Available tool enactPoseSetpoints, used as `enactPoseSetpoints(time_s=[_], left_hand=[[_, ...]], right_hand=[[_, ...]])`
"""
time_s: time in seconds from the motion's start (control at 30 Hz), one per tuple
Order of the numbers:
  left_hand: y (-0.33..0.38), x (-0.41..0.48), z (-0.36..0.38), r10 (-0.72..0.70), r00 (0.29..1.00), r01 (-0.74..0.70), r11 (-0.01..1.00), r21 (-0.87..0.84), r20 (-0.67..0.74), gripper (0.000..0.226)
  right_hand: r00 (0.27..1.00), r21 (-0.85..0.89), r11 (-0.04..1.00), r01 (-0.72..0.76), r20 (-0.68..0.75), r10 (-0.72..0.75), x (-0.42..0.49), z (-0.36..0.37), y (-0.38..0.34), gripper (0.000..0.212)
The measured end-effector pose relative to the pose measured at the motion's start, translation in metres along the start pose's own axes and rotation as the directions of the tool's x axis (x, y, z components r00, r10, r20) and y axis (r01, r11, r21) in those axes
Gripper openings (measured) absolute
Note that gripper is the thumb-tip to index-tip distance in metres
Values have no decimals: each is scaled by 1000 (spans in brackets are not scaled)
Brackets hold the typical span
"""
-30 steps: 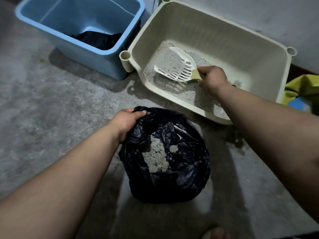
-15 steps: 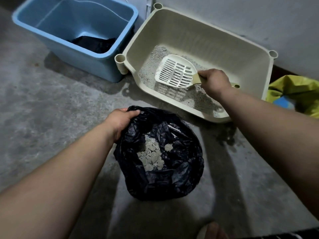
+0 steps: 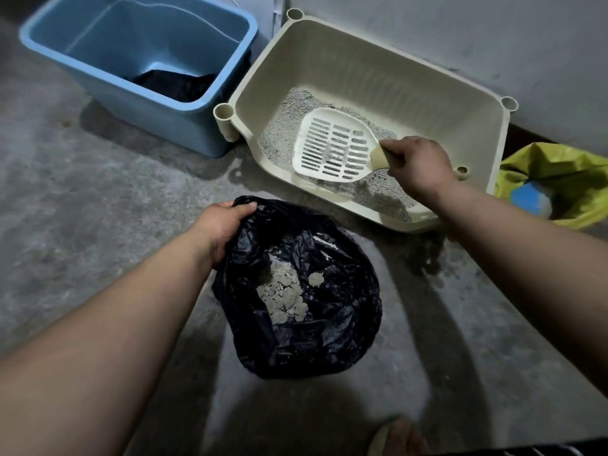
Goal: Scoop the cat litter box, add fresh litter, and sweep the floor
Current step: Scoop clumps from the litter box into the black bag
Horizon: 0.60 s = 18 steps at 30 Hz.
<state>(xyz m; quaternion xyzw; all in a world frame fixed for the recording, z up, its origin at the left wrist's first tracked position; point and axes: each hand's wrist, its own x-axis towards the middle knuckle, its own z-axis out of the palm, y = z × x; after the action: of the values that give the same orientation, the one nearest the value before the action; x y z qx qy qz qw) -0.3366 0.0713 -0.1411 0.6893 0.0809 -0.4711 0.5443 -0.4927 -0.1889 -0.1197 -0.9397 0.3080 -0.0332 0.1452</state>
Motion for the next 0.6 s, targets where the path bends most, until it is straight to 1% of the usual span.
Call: enactPoseSetpoints(time_s=[0.07,0.1,0.2,0.27,0.43,0.5,0.57,0.6], left_hand=[[1,1,-1,1,1000,-1,1000,-10,-6,9],[2,2,-1,1,1000,-1,1000,-17,-12,9],[3,3,-2,4,1000,-4,1000,-30,-20,8],[4,2,-3,9,1000,-10,999,-38,-17,7],[6,-5,-8,-21,1000,21,1000,-6,2,10],[5,-6,-11,-32,999,32,999,0,-11,10],[6,-5,-14,-58,998,58,998,12,-8,7],[6,-5,-17,-69,998,69,997,27,-4,7]], right_hand=[[998,15,998,63,-28,-62,-8,0,-4,42],[992,7,993,116,-53,-115,-12,1,-6,42],[945,-83,955,286,-139,-295,-26,11,-14,27],[912,-114,932,345,-196,-361,-34,17,-20,19],[881,-53,942,331,-341,-328,-33,12,-29,20],[861,-67,920,387,-331,-386,-30,11,-29,16],[849,-126,883,453,-242,-470,-31,16,-31,11],[852,-130,875,466,-199,-484,-33,19,-31,11]])
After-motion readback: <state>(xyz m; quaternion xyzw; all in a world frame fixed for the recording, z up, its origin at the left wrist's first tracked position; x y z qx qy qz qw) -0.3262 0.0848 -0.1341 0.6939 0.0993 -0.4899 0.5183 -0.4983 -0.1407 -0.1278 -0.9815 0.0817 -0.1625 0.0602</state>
